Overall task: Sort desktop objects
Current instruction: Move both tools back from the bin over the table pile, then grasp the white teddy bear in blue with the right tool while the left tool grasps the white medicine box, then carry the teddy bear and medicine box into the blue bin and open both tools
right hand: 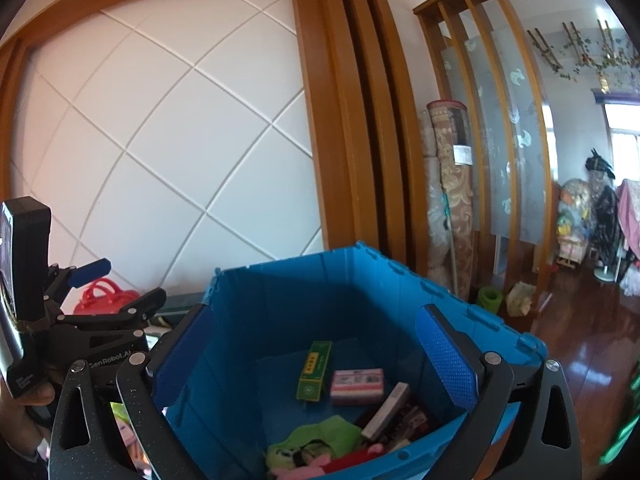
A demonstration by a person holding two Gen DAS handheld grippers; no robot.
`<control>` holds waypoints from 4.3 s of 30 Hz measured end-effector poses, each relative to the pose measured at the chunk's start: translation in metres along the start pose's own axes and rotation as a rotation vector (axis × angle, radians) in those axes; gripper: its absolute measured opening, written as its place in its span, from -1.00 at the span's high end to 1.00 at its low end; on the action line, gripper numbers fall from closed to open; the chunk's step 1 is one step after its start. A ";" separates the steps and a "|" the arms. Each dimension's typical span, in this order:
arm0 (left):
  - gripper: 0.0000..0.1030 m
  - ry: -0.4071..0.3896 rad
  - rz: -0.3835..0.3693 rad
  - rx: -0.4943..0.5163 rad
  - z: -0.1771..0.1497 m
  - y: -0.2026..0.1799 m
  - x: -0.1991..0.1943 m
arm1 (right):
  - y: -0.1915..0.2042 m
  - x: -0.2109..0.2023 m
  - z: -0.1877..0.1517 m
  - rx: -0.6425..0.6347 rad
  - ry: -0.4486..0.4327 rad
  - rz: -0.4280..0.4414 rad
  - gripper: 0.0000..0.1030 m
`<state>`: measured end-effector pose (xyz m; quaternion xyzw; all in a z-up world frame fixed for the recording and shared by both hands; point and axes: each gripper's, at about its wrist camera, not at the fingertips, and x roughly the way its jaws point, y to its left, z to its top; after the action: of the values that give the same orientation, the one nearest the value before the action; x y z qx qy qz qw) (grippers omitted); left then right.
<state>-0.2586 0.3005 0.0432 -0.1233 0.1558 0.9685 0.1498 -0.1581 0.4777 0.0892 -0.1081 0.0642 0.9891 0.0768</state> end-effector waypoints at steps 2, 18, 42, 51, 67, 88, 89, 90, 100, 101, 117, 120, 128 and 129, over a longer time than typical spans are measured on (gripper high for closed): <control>-0.69 0.005 0.021 -0.016 -0.006 0.007 -0.004 | 0.006 -0.003 -0.001 -0.004 -0.005 0.025 -0.99; -0.69 0.148 0.172 -0.063 -0.130 0.126 -0.040 | 0.114 -0.013 -0.033 -0.090 0.059 0.201 -0.99; -0.69 0.341 0.098 -0.033 -0.298 0.270 -0.080 | 0.343 0.062 -0.259 -0.196 0.619 0.420 -0.94; -0.69 0.430 0.037 -0.026 -0.332 0.254 -0.061 | 0.360 0.125 -0.336 -0.160 0.861 0.436 -0.33; -0.69 0.566 -0.330 0.117 -0.352 0.208 0.017 | 0.312 0.121 -0.318 -0.007 0.819 0.475 0.63; 0.29 0.714 -0.338 0.263 -0.402 0.183 0.055 | 0.285 0.090 -0.254 -0.042 0.687 0.399 0.64; 0.29 0.722 -0.337 0.269 -0.402 0.179 0.058 | 0.286 0.090 -0.253 -0.046 0.685 0.399 0.64; 0.29 0.723 -0.335 0.281 -0.403 0.174 0.059 | 0.287 0.090 -0.252 -0.050 0.684 0.399 0.64; 0.37 0.700 -0.293 0.302 -0.413 0.161 0.060 | 0.293 0.094 -0.256 -0.049 0.693 0.406 0.61; 0.42 0.695 -0.308 0.274 -0.411 0.164 0.058 | 0.293 0.089 -0.255 -0.059 0.688 0.418 0.59; 0.43 0.619 -0.380 0.071 -0.395 0.187 0.030 | 0.317 0.039 -0.384 -0.475 0.976 0.514 -0.11; 0.43 0.606 -0.376 0.068 -0.388 0.189 0.030 | 0.321 0.051 -0.407 -0.502 1.026 0.459 0.23; 0.43 0.523 -0.336 0.023 -0.364 0.215 0.010 | 0.328 0.044 -0.323 -0.362 0.786 0.400 0.39; 0.43 0.504 -0.331 0.016 -0.358 0.220 0.007 | 0.330 0.041 -0.308 -0.359 0.743 0.398 0.39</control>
<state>-0.2686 -0.0182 -0.2300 -0.3823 0.1734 0.8686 0.2634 -0.1897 0.1157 -0.1815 -0.4526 -0.0653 0.8743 -0.1629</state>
